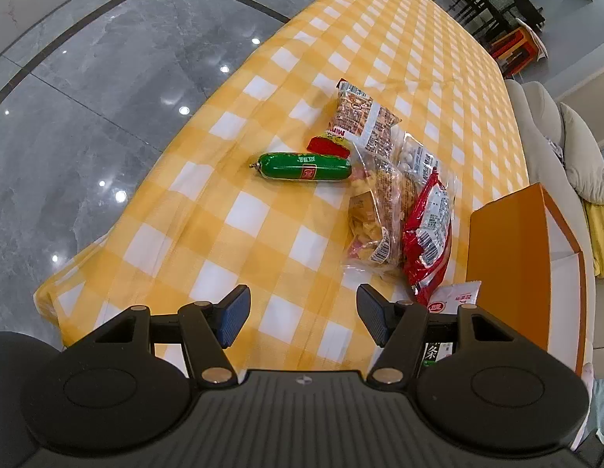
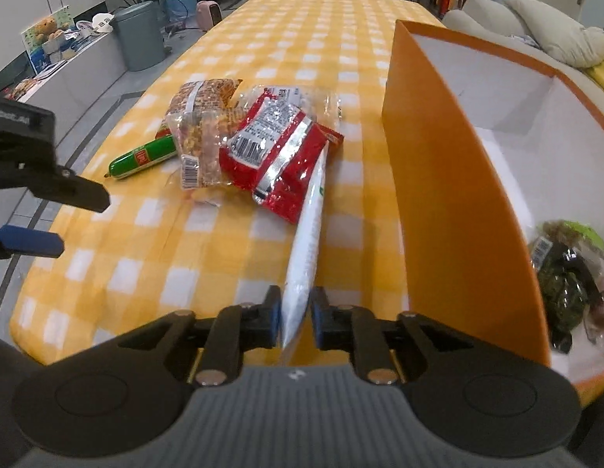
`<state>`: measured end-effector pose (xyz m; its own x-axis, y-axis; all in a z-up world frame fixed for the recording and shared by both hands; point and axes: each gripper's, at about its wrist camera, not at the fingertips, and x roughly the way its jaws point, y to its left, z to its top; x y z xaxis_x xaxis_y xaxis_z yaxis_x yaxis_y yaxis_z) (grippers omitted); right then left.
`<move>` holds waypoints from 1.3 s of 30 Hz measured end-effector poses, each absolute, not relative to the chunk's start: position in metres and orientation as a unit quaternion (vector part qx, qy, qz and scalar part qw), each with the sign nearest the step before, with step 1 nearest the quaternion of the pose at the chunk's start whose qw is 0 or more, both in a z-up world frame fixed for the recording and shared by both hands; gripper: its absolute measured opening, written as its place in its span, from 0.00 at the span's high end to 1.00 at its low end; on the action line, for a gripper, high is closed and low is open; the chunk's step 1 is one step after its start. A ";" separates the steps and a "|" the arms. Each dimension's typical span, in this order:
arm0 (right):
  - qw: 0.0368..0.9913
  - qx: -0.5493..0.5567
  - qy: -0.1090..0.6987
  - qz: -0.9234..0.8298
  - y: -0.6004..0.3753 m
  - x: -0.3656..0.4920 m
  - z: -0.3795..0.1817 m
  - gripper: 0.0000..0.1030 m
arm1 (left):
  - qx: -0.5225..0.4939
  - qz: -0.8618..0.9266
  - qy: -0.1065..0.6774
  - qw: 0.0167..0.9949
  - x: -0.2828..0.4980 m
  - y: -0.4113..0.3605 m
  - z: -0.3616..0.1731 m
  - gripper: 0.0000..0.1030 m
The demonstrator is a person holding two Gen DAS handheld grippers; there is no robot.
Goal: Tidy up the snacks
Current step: 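Lift the white packet with the right gripper and carry it over the box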
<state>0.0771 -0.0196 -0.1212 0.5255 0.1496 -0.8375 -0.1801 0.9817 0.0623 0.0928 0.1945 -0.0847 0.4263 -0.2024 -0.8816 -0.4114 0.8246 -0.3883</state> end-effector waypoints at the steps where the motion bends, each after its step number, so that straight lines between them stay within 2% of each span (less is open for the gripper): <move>1: 0.878 -0.018 0.469 0.093 -0.020 0.078 -0.123 0.81 | -0.287 0.066 0.533 0.793 0.093 0.194 -0.085 0.29; 5: 0.886 -0.035 0.452 0.097 -0.018 0.084 -0.131 0.81 | -0.282 0.065 0.536 0.793 0.095 0.192 -0.086 0.29; 11: 0.887 -0.040 0.448 0.103 -0.019 0.090 -0.135 0.87 | -0.273 0.060 0.535 0.797 0.096 0.188 -0.086 0.29; 14: 0.890 -0.058 0.438 0.112 -0.018 0.086 -0.130 0.92 | -0.264 0.048 0.529 0.805 0.097 0.184 -0.083 0.29; 21: 0.907 -0.078 0.395 0.125 -0.019 0.075 -0.105 0.93 | -0.211 0.015 0.499 0.841 0.094 0.169 -0.071 0.29; 33: 0.921 0.023 0.354 0.161 -0.068 0.085 -0.039 0.93 | -0.135 -0.039 0.488 0.861 0.113 0.115 -0.050 0.26; 39: 0.924 0.067 0.345 0.153 -0.114 0.097 -0.022 0.93 | -0.090 -0.044 0.488 0.867 0.139 0.076 -0.046 0.20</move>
